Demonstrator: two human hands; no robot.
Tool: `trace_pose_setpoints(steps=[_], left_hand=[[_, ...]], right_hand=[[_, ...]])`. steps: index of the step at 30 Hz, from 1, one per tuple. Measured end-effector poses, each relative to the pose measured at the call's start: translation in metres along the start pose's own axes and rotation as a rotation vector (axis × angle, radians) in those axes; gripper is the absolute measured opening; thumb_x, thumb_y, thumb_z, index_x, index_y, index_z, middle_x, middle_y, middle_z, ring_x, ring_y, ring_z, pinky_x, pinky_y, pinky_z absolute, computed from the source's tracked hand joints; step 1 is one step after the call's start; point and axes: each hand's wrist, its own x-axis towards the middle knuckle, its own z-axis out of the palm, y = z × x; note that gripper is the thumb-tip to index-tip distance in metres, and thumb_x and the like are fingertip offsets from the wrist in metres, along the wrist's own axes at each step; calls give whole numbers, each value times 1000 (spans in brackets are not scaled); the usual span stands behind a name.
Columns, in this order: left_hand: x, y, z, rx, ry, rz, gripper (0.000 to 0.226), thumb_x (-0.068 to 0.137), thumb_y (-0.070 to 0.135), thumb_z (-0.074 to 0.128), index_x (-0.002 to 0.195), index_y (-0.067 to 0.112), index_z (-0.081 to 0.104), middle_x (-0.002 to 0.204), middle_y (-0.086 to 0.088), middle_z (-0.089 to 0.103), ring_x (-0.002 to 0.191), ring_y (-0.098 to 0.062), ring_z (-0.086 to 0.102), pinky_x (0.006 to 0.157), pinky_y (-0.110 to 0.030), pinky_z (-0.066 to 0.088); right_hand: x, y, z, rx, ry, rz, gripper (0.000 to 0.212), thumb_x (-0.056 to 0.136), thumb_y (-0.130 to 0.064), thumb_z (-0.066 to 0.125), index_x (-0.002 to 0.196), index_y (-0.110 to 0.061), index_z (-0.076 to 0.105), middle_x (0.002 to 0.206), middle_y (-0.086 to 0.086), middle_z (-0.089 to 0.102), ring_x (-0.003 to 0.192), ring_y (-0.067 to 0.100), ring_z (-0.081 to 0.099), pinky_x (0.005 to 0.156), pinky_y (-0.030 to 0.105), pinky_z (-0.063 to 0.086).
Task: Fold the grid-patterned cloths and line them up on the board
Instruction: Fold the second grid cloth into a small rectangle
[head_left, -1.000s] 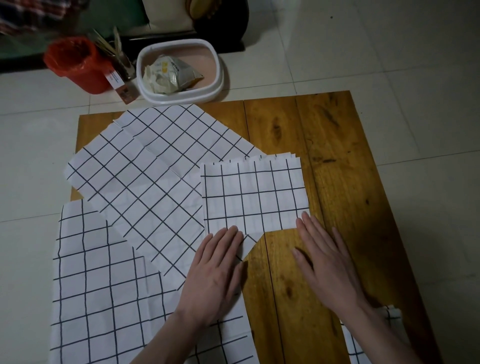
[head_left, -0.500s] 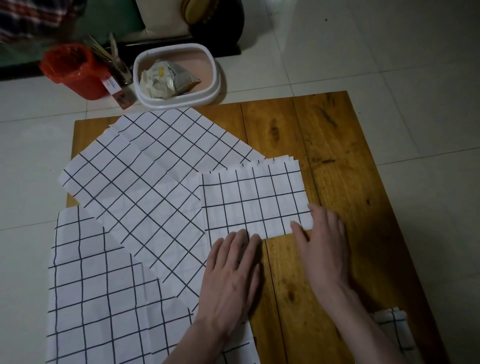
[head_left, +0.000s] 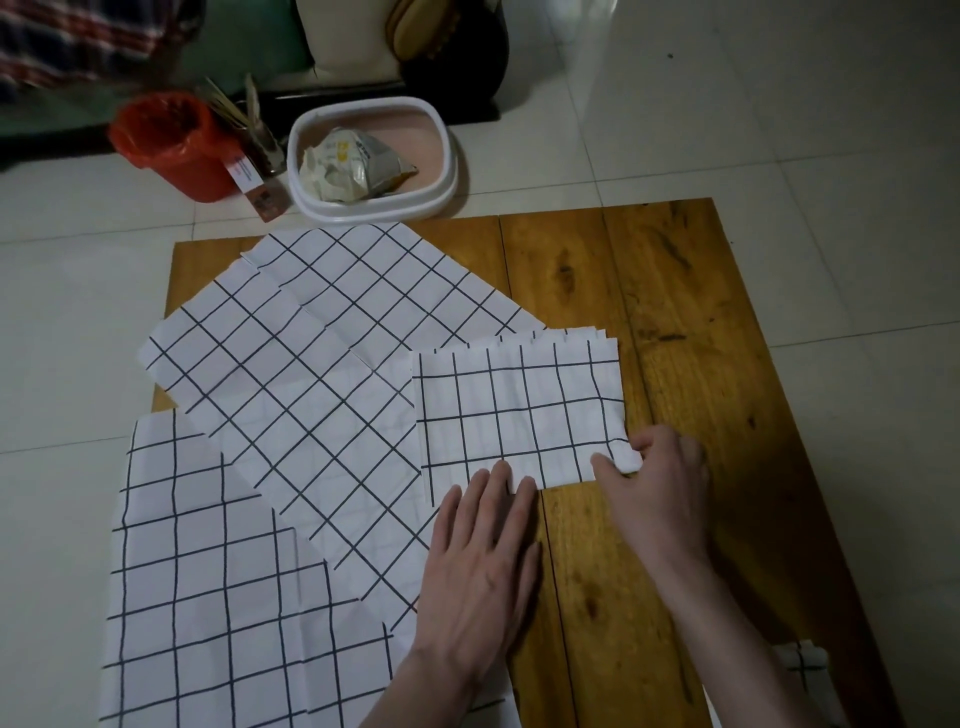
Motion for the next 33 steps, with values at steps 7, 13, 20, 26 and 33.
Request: trace_pose_setpoints(steps=[7,13,20,26,33], left_hand=[[1,5,-6,-20,-6,-17,58,110,47,36,161,20,38,167,-9,37,155,-27,34,123,-48,23],[0,19,-5,-26,-11,0,56,111,47,34,160,22,40,165,-9,40,154,-28,36,122,-49,23],[1,29,-4,-34,-10,7,56,108,45,40,159,22,42,163,-9,41,152,-28,38,122,-49,24],[-1,16,-12,-66,16,27,56,109,45,40,158,20,42,164,-7,40,153,-26,37,123,-47,24],[-9,-23,-28,-71,71,-102,53,108,42,41,154,16,47,163,-5,42,153,-25,37,124,-49,28]], right_hand=[[-6,7,0,533,-63,67,49,92,-14,76,130,-25,49,116,-2,66,95,12,68,68,18,53],[-14,15,-12,654,-76,75,38,93,-13,73,123,-28,55,108,-8,71,93,9,71,65,18,54],[-31,15,-13,683,-52,-59,17,97,-19,70,111,-28,72,103,-13,78,92,3,74,75,22,58],[-43,5,1,586,-22,-180,36,102,-58,49,118,-31,68,123,-18,61,104,7,65,88,33,55],[-53,-19,14,507,-120,-389,48,107,-43,37,154,-39,35,162,-17,37,144,-11,33,108,2,31]])
